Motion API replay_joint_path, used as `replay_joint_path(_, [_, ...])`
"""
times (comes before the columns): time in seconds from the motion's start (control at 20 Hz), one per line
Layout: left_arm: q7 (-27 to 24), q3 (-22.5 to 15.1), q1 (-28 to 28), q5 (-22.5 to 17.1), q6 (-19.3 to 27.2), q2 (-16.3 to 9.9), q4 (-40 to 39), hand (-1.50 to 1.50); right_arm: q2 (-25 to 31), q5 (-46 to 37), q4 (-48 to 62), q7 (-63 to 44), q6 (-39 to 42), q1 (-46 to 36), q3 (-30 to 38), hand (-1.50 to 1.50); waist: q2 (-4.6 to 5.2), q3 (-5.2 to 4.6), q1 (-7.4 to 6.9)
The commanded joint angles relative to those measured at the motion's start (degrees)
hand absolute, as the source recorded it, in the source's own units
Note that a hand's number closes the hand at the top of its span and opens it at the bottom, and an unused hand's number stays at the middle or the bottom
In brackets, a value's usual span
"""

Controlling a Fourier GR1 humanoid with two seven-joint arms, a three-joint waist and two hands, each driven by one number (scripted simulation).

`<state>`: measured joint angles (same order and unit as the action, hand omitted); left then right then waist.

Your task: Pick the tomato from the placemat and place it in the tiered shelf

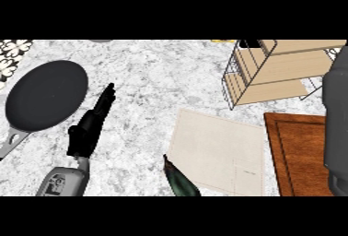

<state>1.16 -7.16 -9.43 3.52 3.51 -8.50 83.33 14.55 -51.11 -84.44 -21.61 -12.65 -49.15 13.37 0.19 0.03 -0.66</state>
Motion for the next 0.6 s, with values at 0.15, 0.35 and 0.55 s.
replay_joint_path(0.15, [2.4, 0.0, -1.4, 1.4, 0.5, 1.5, 0.1, 0.0, 3.3, 8.6, 10.8, 10.4, -4.2, -1.8, 4.6, 1.5, -0.1, -0.01, 0.27])
replay_joint_path(0.35, [2.5, 1.1, -0.7, 0.7, -1.3, 0.6, 1.4, 0.0, 1.9, 8.4, 14.4, 13.9, -9.2, -0.1, 3.7, 1.5, -0.13, -0.02, 0.22])
replay_joint_path(0.55, [2.5, 0.1, -1.8, 2.4, 0.9, 2.1, -0.1, 0.0, 5.2, -5.8, 16.0, -1.2, -10.7, 0.7, 3.0, -1.5, -0.17, -0.05, 0.59])
